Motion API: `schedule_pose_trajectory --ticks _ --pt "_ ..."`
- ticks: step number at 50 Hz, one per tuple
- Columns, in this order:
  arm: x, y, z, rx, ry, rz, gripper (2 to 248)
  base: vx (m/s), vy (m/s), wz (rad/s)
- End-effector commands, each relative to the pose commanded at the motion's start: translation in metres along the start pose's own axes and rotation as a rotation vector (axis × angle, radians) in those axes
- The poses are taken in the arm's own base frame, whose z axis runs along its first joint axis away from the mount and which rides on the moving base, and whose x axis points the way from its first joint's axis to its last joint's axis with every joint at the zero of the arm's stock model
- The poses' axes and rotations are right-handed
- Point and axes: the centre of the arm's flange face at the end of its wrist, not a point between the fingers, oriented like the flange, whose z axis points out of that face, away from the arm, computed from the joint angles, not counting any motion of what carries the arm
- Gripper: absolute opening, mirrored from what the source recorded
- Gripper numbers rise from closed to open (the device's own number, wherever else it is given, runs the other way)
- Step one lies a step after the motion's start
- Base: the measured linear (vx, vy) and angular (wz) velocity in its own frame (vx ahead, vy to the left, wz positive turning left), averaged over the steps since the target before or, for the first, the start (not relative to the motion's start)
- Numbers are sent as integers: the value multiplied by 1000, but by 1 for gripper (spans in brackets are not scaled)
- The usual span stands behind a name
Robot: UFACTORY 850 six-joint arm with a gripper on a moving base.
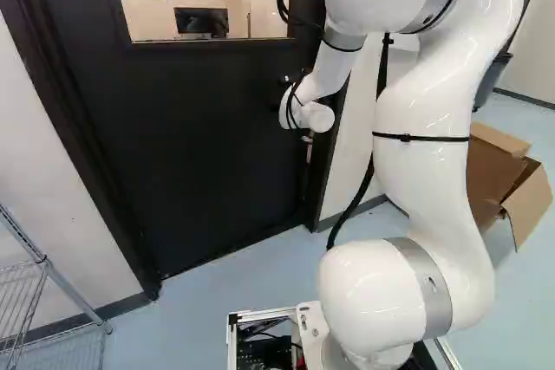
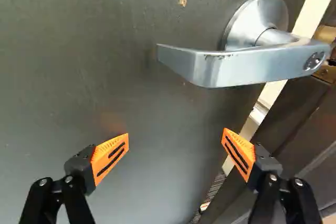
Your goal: Open the door and move inside
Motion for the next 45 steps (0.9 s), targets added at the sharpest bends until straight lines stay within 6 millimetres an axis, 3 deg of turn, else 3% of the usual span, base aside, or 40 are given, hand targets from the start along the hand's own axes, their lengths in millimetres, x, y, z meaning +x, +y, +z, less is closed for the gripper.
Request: schedule_pose_trajectory --ticks 45 --pt "9 -39 79 64 55 -17 247 0 0 0"
